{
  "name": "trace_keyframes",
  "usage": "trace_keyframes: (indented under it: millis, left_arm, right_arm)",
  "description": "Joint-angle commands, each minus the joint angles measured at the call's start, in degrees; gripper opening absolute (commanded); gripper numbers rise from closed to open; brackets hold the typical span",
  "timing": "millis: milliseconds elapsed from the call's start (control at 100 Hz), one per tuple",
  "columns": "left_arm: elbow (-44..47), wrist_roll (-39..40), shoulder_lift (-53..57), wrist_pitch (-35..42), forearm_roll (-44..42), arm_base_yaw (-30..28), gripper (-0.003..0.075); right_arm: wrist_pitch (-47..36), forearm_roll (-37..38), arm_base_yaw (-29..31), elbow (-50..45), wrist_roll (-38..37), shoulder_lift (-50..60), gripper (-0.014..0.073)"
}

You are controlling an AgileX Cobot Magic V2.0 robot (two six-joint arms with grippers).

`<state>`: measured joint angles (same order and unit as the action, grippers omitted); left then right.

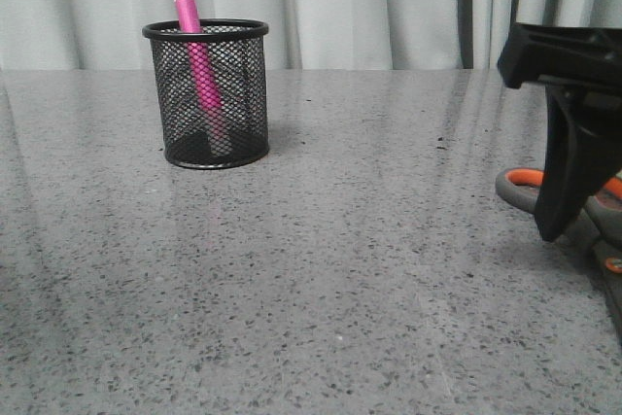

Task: Put pen and scissors into bin
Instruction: 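Grasp the orange-handled scissors with the right gripper and lift them, then carry the scissors blade-down over the mesh cup with the right gripper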

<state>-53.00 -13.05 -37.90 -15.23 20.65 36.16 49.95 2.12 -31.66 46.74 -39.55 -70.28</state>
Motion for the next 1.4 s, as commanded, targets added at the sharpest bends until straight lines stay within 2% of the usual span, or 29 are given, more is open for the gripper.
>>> trace_keyframes:
  millis: [0, 210, 280, 400, 540, 750, 860, 1030, 1200, 1280, 1390]
  left_arm:
    - [-1.53, -0.28, -0.05, 3.76, 2.46, 0.34, 0.0427]
    - [-1.53, -0.28, 0.07, 3.12, 5.77, 0.34, 0.0427]
    - [-1.53, -0.28, 0.07, 2.65, 6.18, 0.34, 0.0427]
    - [-1.53, -0.28, 0.07, 2.29, 7.26, 0.34, 0.0427]
    - [-1.53, -0.28, 0.07, 2.29, 8.87, 0.34, 0.0427]
    - [-1.53, -0.28, 2.06, 2.29, 9.39, 0.34, 0.0427]
    - [-1.53, -0.28, 3.79, 2.29, 9.39, 0.34, 0.0427]
    - [-1.53, -0.28, 5.77, 2.29, 9.18, 0.34, 0.0427]
    - [-1.53, -0.28, 6.73, 2.03, 8.94, 0.34, 0.0427]
    - [-1.53, -0.28, 6.84, 1.63, 8.94, 0.34, 0.0424]
    - [-1.53, -0.28, 6.84, 0.72, 8.79, 0.34, 0.0407]
  right_arm:
    - [-1.44, 3.15, 0.17, 1.26, -2.37, -0.56, 0.0456]
    - [-1.81, 4.21, 0.17, 1.26, -4.64, -4.0, 0.0453]
    - [-2.22, 4.21, 0.17, 1.26, -4.64, -5.0, 0.0427]
    - [-2.1, 4.21, 0.17, 1.26, -4.64, -6.69, 0.0251]
    - [-3.08, 4.36, 0.17, 1.26, -1.62, -7.79, -0.0069]
    - [-6.51, 7.19, -0.1, 6.71, 1.76, -6.86, -0.0072]
    - [-13.95, 8.95, -1.18, 12.57, 3.41, -4.19, -0.0071]
    - [-26.99, 16.37, -3.3, 21.65, 3.41, -3.19, -0.0071]
    - [-49.95, 19.63, -3.45, 22.59, 3.41, -4.24, -0.0071]
    - [-57.75, 21.25, -3.45, 22.2, 3.41, -6.02, -0.0071]
    - [-67.92, 27.47, -3.45, 21.48, 3.41, -9.3, -0.0071]
